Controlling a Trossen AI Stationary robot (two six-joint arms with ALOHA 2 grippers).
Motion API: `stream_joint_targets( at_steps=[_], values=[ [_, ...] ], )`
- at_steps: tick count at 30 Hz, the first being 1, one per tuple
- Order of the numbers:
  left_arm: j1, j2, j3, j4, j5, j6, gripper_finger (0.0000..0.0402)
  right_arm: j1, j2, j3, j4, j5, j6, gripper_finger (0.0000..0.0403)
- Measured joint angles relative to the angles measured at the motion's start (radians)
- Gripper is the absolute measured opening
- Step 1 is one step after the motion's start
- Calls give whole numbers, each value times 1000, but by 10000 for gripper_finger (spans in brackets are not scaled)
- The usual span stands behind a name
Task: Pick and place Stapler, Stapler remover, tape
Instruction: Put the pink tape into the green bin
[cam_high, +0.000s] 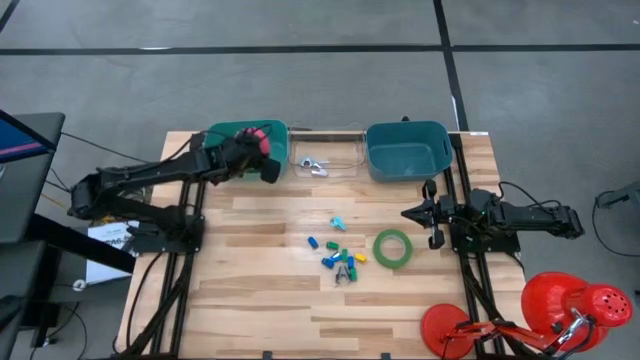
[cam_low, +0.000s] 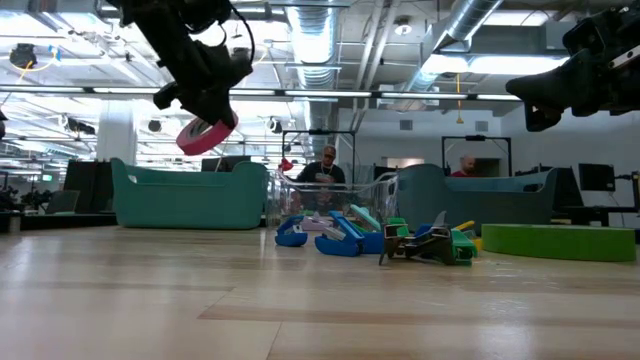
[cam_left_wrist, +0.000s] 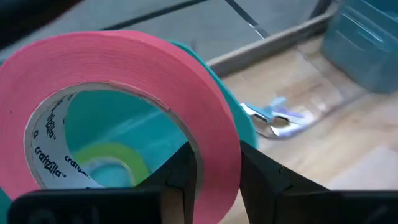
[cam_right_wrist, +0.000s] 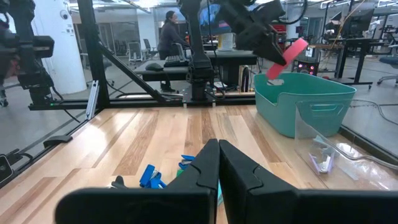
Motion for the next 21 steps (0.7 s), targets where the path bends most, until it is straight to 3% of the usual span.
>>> stream_joint_targets(
  at_steps=[12, 21],
  values=[
    [146, 0, 0, 66, 23, 172, 85, 0, 0, 0, 0, 0, 0, 0],
    [232, 16, -64, 109, 54, 173, 85, 0, 0, 0, 0, 0, 0, 0]
  ],
)
